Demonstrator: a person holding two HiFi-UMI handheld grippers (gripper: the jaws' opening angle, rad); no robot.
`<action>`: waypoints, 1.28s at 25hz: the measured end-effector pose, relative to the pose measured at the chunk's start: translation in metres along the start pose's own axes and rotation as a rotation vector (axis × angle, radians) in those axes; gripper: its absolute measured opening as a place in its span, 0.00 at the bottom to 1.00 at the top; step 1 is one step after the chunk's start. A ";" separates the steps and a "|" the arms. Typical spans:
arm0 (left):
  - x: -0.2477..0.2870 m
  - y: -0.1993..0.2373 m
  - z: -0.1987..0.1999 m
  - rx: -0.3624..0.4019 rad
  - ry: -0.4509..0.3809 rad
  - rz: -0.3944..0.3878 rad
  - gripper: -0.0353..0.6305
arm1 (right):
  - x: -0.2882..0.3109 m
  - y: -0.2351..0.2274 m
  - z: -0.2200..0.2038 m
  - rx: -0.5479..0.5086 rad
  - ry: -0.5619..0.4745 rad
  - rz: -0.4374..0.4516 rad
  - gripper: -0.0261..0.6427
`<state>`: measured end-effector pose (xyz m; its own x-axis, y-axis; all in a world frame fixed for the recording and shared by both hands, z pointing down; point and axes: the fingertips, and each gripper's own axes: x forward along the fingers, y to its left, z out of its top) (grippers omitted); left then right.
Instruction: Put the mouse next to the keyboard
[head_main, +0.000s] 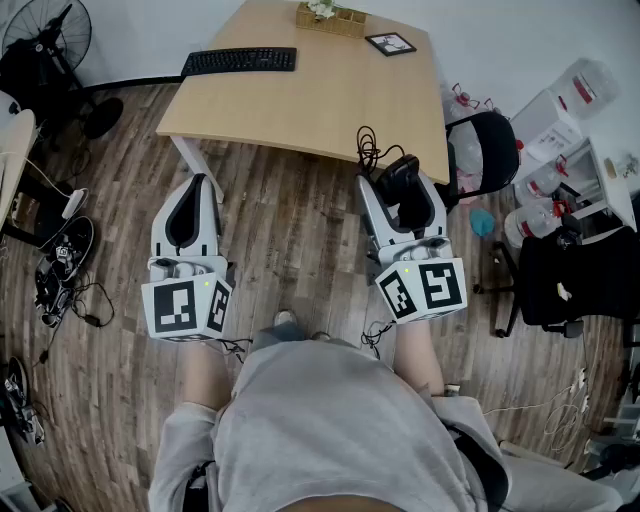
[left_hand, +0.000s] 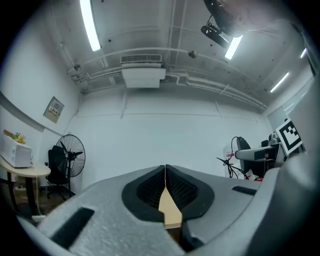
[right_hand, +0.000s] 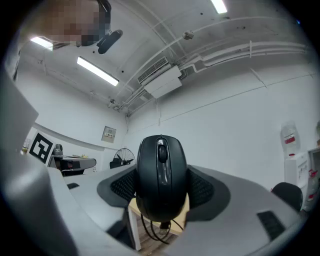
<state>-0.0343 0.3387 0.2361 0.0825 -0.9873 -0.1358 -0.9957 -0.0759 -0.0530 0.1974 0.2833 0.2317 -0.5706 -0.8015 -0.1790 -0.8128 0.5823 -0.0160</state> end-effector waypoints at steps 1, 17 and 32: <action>-0.001 0.001 0.000 0.002 0.002 0.005 0.07 | -0.001 0.000 0.000 -0.001 -0.001 -0.001 0.44; 0.004 0.019 -0.001 -0.004 -0.013 0.000 0.07 | 0.014 0.009 -0.002 0.057 -0.018 -0.009 0.44; 0.040 0.049 -0.008 -0.019 -0.036 -0.038 0.07 | 0.048 0.008 -0.007 0.054 -0.032 -0.049 0.44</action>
<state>-0.0798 0.2945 0.2357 0.1213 -0.9780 -0.1697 -0.9924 -0.1161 -0.0404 0.1623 0.2481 0.2299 -0.5251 -0.8251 -0.2082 -0.8319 0.5493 -0.0788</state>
